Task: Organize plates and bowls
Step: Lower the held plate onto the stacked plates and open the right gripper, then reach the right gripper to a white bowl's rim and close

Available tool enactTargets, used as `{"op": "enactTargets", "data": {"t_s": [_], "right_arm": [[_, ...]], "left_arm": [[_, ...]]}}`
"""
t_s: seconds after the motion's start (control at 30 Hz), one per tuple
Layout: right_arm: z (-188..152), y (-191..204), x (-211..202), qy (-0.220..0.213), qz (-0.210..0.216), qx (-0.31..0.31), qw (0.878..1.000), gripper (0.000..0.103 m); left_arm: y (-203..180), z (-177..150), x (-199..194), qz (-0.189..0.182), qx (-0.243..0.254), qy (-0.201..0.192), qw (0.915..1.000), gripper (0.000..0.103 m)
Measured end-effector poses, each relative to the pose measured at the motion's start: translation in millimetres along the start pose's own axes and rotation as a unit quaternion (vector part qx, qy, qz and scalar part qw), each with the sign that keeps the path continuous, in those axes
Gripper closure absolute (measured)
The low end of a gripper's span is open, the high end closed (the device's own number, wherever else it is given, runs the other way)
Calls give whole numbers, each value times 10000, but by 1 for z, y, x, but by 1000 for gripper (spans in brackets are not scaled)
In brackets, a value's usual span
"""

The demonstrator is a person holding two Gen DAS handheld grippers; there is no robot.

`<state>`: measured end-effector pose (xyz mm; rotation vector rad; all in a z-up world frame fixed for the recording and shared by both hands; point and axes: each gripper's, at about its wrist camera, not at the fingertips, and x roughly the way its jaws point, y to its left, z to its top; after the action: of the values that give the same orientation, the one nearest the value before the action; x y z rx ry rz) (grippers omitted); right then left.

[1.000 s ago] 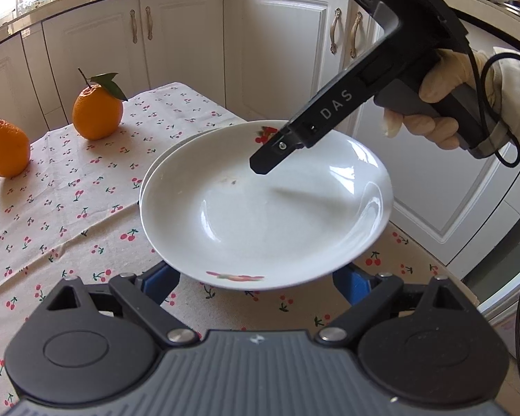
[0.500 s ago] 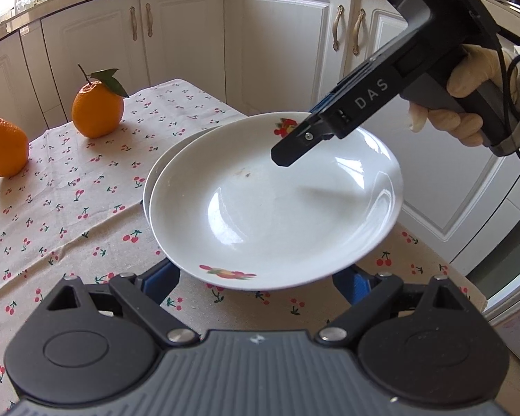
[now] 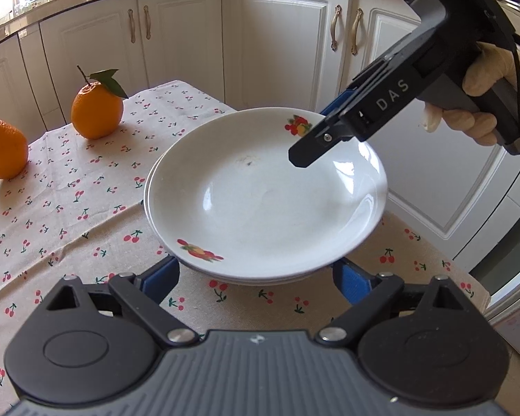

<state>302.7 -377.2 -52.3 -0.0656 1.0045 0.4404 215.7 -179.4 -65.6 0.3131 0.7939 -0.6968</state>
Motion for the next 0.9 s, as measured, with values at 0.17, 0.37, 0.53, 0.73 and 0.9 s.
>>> {"op": "enactTargets", "data": {"t_s": [0.17,0.37,0.53,0.73,0.9], "right_arm": [[-1,10,-9,-229,-16,-90,9997,5],[3,41,-29,-659,-336,-318,9968,0],[-2,74,-45,-1122,-623,-432,9908,0],[-15,109,-47,-1351,-733,-370,9874,0],[-28,149,-43,-1579,-955,-561,9812,0]], "left_arm": [[-2,-2,-3,34,36,-54,10000,8],[0,-4,-19,-8,25,-301,9995,8],[5,-8,-38,80,1,-523,9986,7],[18,-23,-66,237,-36,-696,9973,7],[32,-44,-94,507,-116,-789,9955,7]]}}
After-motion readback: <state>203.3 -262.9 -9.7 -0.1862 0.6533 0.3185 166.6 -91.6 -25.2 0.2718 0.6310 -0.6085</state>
